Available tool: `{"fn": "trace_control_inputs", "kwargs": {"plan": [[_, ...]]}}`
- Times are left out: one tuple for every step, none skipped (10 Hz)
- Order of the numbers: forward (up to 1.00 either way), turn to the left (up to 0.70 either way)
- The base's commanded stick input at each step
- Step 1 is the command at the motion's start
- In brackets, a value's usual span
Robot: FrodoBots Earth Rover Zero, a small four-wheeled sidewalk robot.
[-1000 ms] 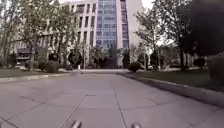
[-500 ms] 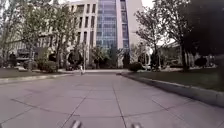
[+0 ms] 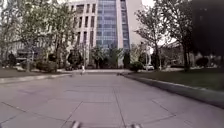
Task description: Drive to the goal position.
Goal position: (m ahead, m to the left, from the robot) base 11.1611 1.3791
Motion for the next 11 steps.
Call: {"fn": "trace_control_inputs", "kwargs": {"plan": [[0.7, 0.0], [0.7, 0.0], [0.7, 0.0], [0.7, 0.0], [0.7, 0.0], [0.7, 0.0], [0.7, 0.0], [0.7, 0.06], [0.7, 0.14], [0.7, 0.14], [0.7, 0.14]]}}
